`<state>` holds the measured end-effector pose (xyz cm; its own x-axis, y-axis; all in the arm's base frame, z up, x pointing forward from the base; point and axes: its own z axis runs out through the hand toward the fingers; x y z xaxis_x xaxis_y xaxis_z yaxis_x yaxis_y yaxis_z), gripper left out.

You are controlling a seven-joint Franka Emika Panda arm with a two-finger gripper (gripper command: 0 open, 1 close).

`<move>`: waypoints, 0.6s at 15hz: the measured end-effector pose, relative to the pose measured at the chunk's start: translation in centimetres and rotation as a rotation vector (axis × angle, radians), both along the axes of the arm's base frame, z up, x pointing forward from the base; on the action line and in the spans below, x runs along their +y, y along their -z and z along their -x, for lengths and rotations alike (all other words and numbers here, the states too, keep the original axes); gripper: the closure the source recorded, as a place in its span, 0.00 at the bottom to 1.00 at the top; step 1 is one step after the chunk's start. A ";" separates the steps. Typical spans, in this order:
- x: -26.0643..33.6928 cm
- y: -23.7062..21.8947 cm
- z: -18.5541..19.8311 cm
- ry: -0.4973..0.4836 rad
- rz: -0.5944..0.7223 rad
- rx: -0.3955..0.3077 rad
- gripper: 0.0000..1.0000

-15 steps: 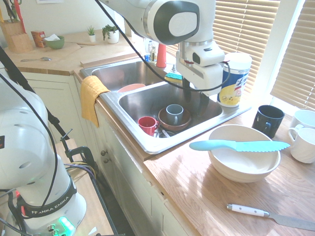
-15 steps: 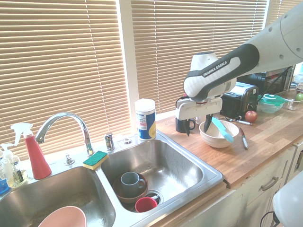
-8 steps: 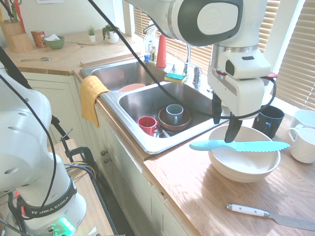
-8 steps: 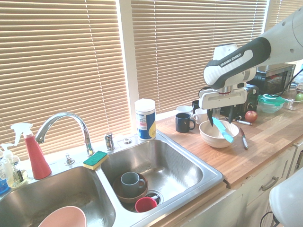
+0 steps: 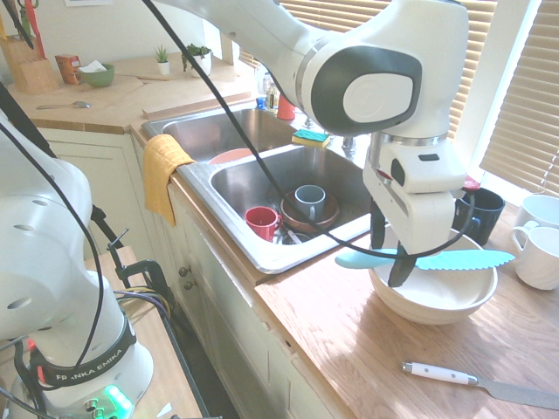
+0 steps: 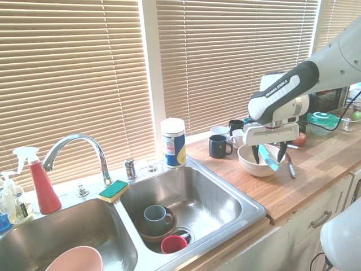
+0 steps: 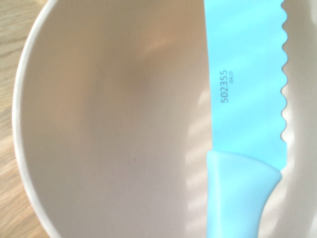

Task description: Put the knife into the sink

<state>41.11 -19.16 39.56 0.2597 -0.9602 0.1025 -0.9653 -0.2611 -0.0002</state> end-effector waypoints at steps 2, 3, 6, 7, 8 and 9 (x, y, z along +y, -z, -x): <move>-0.5 -0.1 0.1 0.008 0.002 -0.013 1.00; -0.6 -0.1 0.1 0.009 0.003 -0.017 1.00; -0.7 -0.1 0.0 0.003 0.007 -0.031 1.00; -0.7 -0.2 -0.1 0.000 0.011 -0.042 1.00; -0.6 -0.3 -0.2 -0.003 0.014 -0.052 1.00; -0.6 -0.4 -0.3 -0.007 0.016 -0.057 1.00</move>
